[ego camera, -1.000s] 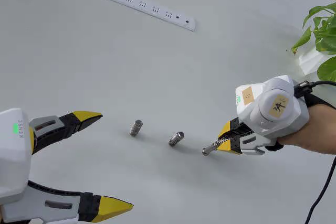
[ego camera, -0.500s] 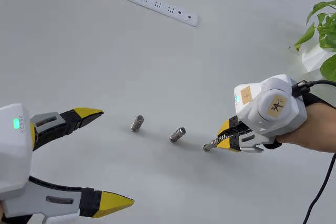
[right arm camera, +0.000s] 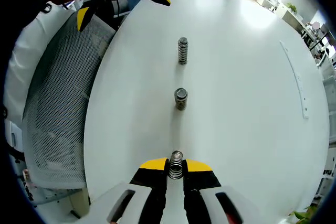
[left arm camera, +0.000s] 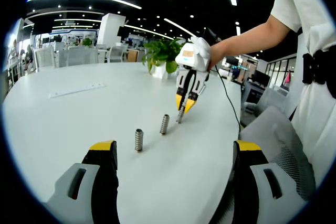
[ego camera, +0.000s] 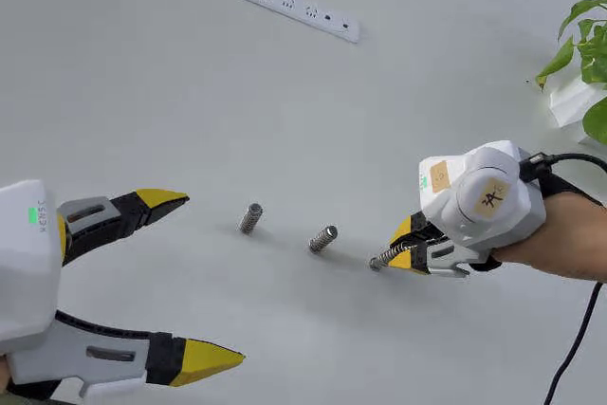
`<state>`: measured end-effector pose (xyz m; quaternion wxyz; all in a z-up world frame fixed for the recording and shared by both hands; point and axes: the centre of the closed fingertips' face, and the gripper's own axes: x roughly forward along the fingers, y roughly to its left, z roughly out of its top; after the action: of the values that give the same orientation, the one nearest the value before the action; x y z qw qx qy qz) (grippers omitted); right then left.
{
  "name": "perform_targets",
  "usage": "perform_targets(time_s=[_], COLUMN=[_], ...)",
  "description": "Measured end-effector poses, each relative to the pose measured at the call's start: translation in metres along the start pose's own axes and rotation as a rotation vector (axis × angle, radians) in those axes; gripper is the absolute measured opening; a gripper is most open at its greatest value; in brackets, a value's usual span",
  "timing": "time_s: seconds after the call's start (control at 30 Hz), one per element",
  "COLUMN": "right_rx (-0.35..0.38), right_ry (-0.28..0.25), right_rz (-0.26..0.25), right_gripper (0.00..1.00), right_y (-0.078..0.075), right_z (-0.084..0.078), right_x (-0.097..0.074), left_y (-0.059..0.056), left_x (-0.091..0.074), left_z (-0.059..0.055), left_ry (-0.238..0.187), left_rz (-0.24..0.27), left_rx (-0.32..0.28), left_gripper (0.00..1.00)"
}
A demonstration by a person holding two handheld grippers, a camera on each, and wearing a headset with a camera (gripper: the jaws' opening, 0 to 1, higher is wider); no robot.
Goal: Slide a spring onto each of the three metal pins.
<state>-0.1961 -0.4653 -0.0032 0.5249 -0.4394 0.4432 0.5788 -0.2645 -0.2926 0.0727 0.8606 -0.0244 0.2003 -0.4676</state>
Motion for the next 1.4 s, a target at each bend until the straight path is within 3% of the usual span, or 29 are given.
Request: perform_targets(time_s=[0.53, 1.03, 1.2, 1.4], right_rx=[0.016, 0.055, 0.111, 0.227], right_ry=[0.003, -0.020, -0.063, -0.171], right_rz=[-0.010, -0.032, -0.064, -0.109], right_gripper=[0.08, 0.14, 0.20, 0.27], right_y=[0.000, -0.003, -0.005, -0.005], right_z=[-0.003, -0.002, -0.001, 0.003], right_x=[0.016, 0.010, -0.003, -0.025], left_y=[0.000, -0.001, -0.001, -0.002], left_x=[-0.001, -0.001, -0.001, -0.003], left_z=[0.000, 0.000, 0.000, 0.000], left_ry=[0.001, 0.008, 0.017, 0.032], left_rz=[0.003, -0.006, -0.011, -0.025], left_rx=[0.000, 0.012, 0.025, 0.049], left_gripper=[0.90, 0.90, 0.90, 0.92])
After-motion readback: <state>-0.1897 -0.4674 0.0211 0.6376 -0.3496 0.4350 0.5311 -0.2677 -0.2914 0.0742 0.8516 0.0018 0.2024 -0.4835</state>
